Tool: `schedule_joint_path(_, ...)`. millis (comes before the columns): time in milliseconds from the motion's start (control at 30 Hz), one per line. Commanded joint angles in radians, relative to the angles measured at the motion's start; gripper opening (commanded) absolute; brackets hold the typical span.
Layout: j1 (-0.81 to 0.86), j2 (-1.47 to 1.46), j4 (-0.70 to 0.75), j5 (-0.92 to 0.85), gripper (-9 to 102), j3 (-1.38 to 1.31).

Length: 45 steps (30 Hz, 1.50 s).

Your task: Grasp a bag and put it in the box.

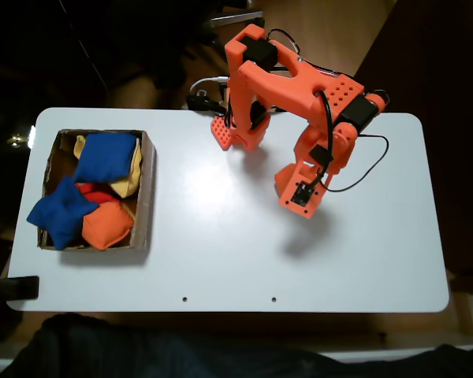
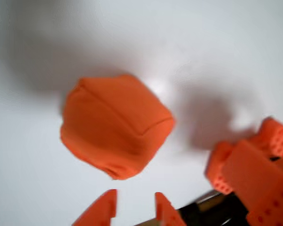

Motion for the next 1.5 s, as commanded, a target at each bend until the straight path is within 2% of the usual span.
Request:
schedule_joint_path(0, 0.008, 0.037, 0.017, -0.014, 27, 0.0)
schedule_joint_path(167, 0.012, 0.044, 0.017, -0.048, 34, 0.0)
schedule_joint_path(833, 0.012, 0.037, 0.008, -0.034, 35, 0.0)
schedule_joint_path(1100, 0.011, 0.037, 0.006, -0.095, 35, -0.008)
schedule_joint_path(1267, 0.025, 0.035, 0.017, -0.149, 49, 0.003)
schedule_joint_path(1467, 0.029, 0.029, 0.017, -0.216, 51, 0.015)
